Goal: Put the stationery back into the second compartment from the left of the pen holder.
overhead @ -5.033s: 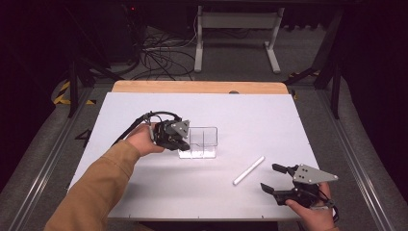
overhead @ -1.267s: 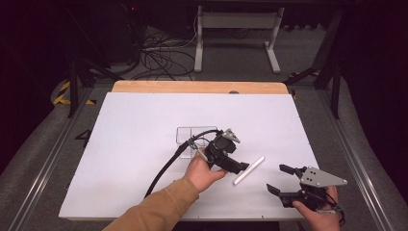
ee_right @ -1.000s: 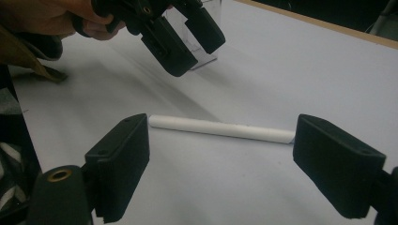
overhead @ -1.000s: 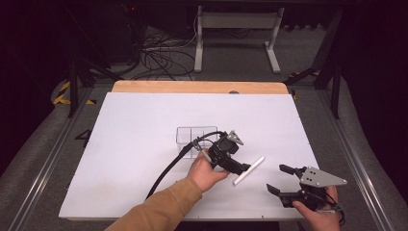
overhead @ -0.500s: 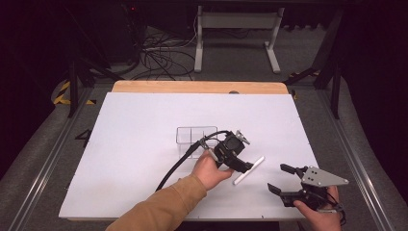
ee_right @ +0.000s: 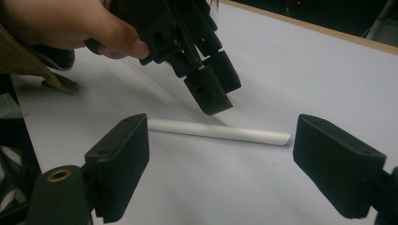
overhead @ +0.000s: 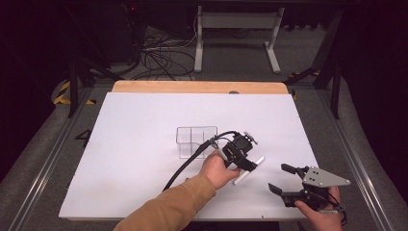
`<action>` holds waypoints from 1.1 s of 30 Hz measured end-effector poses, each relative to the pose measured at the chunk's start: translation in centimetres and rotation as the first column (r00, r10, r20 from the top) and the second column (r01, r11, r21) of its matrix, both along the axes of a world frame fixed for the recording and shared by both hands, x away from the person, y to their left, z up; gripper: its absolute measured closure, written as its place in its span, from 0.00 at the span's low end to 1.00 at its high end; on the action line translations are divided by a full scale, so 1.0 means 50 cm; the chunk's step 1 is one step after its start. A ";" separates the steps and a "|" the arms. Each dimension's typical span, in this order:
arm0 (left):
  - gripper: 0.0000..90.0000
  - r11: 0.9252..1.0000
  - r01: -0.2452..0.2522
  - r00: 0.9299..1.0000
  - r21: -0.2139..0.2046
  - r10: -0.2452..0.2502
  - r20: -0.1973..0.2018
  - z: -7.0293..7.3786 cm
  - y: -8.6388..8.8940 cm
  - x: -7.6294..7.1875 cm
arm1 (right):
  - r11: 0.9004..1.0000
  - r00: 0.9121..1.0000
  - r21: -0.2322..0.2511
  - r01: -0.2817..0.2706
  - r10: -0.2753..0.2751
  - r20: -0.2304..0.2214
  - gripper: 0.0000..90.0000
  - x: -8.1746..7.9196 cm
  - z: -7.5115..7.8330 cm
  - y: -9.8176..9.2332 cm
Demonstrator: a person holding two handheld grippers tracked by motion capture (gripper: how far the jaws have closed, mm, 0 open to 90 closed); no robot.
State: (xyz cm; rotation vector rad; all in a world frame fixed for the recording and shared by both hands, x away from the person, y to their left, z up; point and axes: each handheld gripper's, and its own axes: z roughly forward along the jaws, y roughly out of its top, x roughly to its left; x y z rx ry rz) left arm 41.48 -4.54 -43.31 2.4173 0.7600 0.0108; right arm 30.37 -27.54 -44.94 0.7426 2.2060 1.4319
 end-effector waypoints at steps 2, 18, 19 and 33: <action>0.54 1.000 0.001 1.000 0.025 -0.001 0.008 -0.003 -0.007 0.001 | 1.000 1.000 -0.001 -0.001 0.001 0.000 0.22 0.000 0.000 0.000; 0.62 0.992 -0.007 0.999 0.128 0.002 0.045 -0.029 -0.053 -0.013 | 1.000 1.000 -0.003 -0.003 0.003 -0.003 0.22 0.000 -0.002 0.000; 0.63 0.991 -0.013 0.999 0.130 0.007 0.044 -0.029 -0.055 -0.014 | 1.000 1.000 -0.003 -0.003 0.003 -0.003 0.22 0.000 -0.002 0.000; 0.80 0.984 -0.055 0.997 0.171 0.046 0.057 -0.037 -0.070 -0.017 | 1.000 1.000 0.000 -0.007 0.007 -0.006 0.22 0.000 -0.003 0.000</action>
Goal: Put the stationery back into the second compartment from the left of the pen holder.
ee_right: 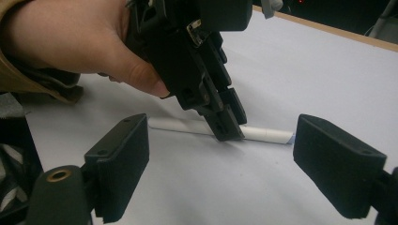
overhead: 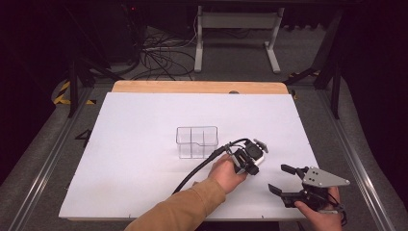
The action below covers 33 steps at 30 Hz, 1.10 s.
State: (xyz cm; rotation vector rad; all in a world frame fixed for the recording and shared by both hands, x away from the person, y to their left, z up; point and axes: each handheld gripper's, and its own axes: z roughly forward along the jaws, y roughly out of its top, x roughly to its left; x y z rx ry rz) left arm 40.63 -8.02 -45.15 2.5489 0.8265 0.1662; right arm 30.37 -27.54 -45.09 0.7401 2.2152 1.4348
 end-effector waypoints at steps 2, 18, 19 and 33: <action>0.83 1.000 -0.005 1.000 0.005 0.005 -0.003 0.001 0.001 0.002 | 1.000 1.000 -0.001 0.000 0.000 0.000 0.22 0.000 0.000 0.000; 0.87 0.999 -0.010 1.000 -0.032 0.010 0.003 0.021 0.014 -0.001 | 1.000 1.000 0.002 0.000 0.000 -0.003 0.22 0.000 -0.001 0.001; 0.87 0.999 -0.007 1.000 -0.041 0.008 0.006 0.025 0.016 -0.003 | 1.000 1.000 0.002 -0.001 0.001 -0.002 0.22 0.000 -0.001 0.000; 0.87 0.992 0.022 0.999 -0.123 -0.016 0.049 0.074 0.041 -0.020 | 1.000 1.000 0.002 0.000 0.000 -0.006 0.22 0.001 -0.002 0.002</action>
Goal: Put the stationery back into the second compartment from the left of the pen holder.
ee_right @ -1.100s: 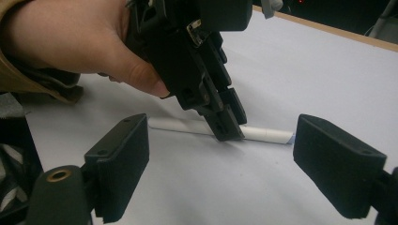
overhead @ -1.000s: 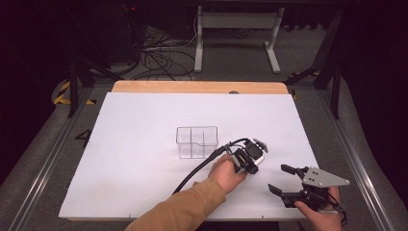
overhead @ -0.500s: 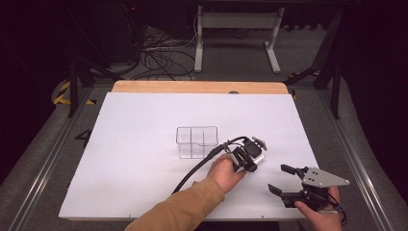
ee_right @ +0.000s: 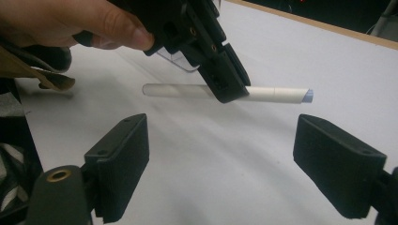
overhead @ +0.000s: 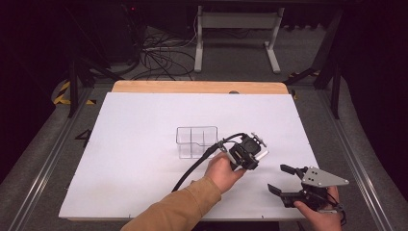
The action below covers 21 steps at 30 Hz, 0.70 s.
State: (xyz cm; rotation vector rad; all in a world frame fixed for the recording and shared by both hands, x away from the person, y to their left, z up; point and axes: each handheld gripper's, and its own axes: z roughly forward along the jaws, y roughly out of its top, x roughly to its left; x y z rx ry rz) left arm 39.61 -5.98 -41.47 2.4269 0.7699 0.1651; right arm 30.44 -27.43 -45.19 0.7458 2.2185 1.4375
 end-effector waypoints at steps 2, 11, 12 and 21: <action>0.87 1.000 0.014 1.000 -0.022 -0.013 0.018 0.009 0.009 -0.002 | 1.000 1.000 -0.001 0.000 0.000 -0.001 0.22 0.000 0.000 0.000; 0.87 0.990 0.034 0.997 -0.135 -0.026 0.066 0.055 0.057 -0.015 | 1.000 1.000 -0.002 0.001 -0.001 -0.002 0.22 0.000 -0.001 0.002; 0.87 0.988 0.039 0.998 -0.147 -0.031 0.062 0.059 0.061 -0.016 | 1.000 1.000 -0.003 0.001 -0.001 -0.002 0.22 0.000 -0.001 0.002; 0.87 0.972 0.075 0.992 -0.224 -0.051 0.112 0.080 0.094 -0.023 | 1.000 1.000 -0.004 0.002 -0.002 -0.001 0.22 0.000 -0.001 0.002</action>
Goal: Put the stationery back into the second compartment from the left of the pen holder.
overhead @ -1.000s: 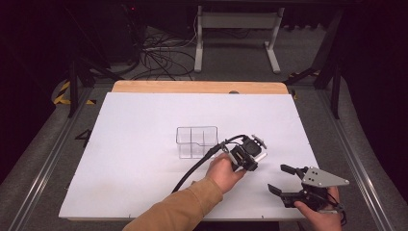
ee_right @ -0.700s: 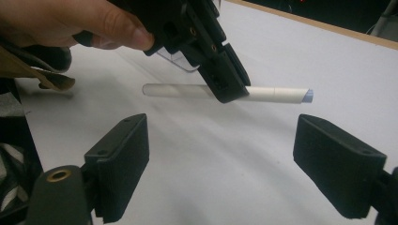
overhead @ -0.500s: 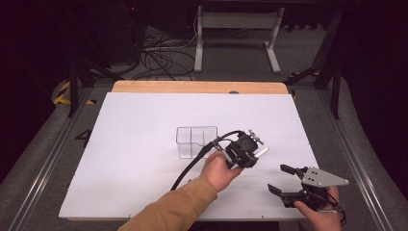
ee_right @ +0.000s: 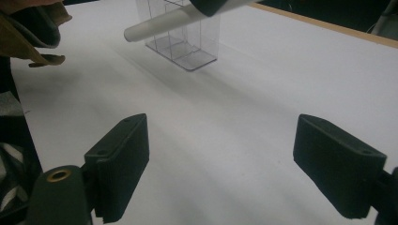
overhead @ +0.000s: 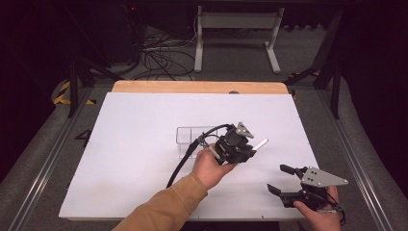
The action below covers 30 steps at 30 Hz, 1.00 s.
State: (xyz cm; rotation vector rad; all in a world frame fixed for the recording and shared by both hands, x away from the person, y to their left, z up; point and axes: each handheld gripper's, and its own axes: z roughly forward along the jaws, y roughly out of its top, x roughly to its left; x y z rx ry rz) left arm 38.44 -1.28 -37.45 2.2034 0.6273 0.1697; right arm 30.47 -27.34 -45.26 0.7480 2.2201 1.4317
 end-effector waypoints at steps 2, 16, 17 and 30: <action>0.87 0.999 0.022 1.000 -0.047 -0.021 0.023 0.006 0.012 -0.002 | 1.000 1.000 0.001 0.000 0.000 -0.001 0.22 0.000 0.000 0.000; 0.87 0.972 0.043 0.997 -0.231 -0.027 0.070 0.027 0.079 0.001 | 1.000 1.000 -0.004 -0.003 0.003 -0.004 0.22 0.001 -0.002 0.003; 0.87 0.968 0.043 0.997 -0.246 -0.026 0.073 0.027 0.085 0.001 | 1.000 1.000 -0.003 -0.002 0.002 -0.004 0.22 0.001 -0.003 0.003; 0.87 0.943 0.018 0.983 -0.334 0.045 0.180 0.035 0.153 0.008 | 1.000 1.000 -0.007 -0.002 0.002 -0.003 0.22 0.001 -0.003 0.004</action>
